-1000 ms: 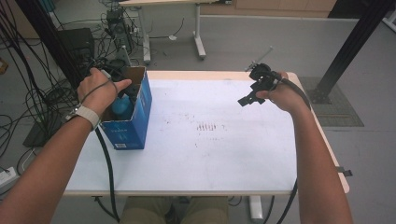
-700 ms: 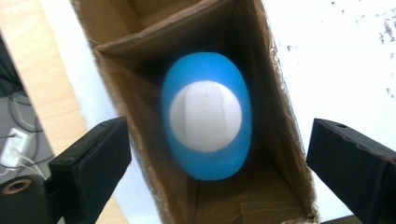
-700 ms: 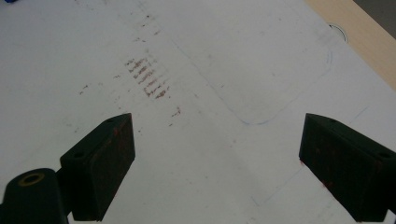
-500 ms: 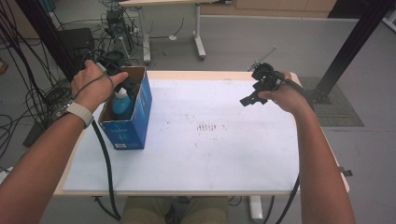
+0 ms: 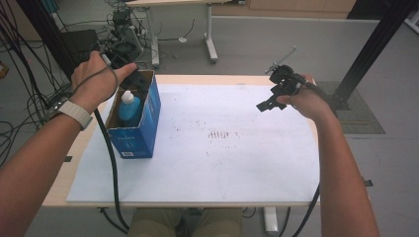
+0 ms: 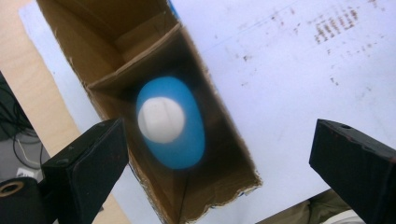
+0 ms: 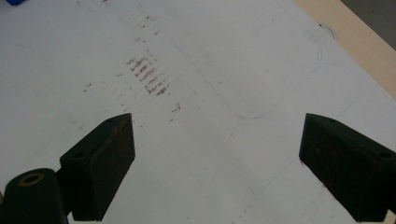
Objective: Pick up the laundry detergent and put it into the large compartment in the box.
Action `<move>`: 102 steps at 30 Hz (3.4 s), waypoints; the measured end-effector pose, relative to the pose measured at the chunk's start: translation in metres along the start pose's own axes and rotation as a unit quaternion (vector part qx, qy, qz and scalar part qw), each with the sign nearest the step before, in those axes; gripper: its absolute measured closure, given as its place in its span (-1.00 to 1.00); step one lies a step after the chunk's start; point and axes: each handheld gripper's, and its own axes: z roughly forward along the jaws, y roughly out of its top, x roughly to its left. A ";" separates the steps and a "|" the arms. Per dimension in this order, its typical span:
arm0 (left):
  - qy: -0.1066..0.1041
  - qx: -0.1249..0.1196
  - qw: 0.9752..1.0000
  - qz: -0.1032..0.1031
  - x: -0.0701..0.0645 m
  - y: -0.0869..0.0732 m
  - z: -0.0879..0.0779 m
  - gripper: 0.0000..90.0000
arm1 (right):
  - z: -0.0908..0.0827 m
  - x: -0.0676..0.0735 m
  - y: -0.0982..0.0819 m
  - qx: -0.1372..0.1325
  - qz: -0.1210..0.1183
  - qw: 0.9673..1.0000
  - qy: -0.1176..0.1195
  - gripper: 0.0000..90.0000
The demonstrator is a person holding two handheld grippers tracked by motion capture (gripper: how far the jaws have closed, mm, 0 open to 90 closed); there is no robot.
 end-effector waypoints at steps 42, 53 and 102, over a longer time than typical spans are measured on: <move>-0.051 -0.006 0.968 0.247 -0.059 0.023 -0.033 -0.87 | -0.013 0.011 -0.014 0.002 0.033 0.999 -0.016 -0.79; -0.076 -0.013 0.949 0.305 -0.075 0.028 -0.023 -0.87 | -0.015 0.011 -0.021 0.005 0.042 0.999 -0.020 -0.79; -0.105 0.023 0.916 0.385 -0.116 0.033 0.039 -0.88 | -0.010 0.007 -0.034 0.000 0.056 0.998 -0.021 -0.79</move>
